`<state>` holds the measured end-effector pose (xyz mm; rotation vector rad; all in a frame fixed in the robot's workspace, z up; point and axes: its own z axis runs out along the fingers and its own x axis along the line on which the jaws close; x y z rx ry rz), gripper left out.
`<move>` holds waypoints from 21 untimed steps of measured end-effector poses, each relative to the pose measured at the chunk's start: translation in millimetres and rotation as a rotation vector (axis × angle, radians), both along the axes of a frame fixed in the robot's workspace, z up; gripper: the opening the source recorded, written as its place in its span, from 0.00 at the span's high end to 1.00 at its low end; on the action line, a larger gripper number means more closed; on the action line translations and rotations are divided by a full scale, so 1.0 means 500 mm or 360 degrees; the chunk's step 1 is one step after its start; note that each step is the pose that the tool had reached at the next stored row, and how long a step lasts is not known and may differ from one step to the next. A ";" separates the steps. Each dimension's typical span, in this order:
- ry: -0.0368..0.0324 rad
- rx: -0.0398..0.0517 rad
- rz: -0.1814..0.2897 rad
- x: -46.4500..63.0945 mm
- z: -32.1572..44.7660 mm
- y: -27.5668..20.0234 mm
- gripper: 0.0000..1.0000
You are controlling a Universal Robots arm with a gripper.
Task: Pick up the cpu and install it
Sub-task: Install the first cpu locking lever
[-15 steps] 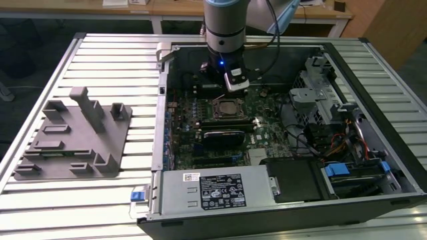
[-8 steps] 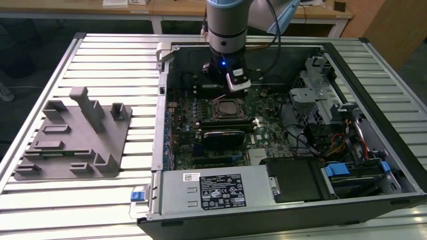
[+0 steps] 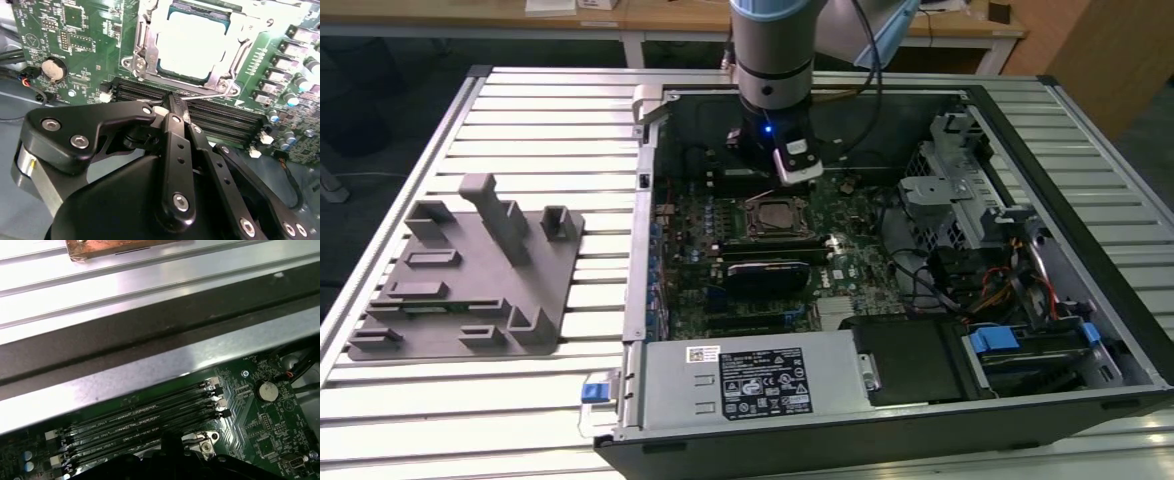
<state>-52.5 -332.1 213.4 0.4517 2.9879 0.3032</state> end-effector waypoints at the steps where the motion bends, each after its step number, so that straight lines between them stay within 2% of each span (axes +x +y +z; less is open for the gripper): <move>1: -0.0012 0.0000 0.0002 0.000 -0.001 0.0000 0.89; 2: -0.0018 0.0000 0.0004 0.000 -0.002 0.0000 0.89; 10: -0.0021 0.0000 -0.0005 0.000 -0.005 0.0000 0.89; 16: -0.0047 0.0000 -0.0026 -0.003 -0.011 -0.0001 0.89; 21: -0.0064 0.0000 -0.0039 -0.022 -0.013 0.0000 0.89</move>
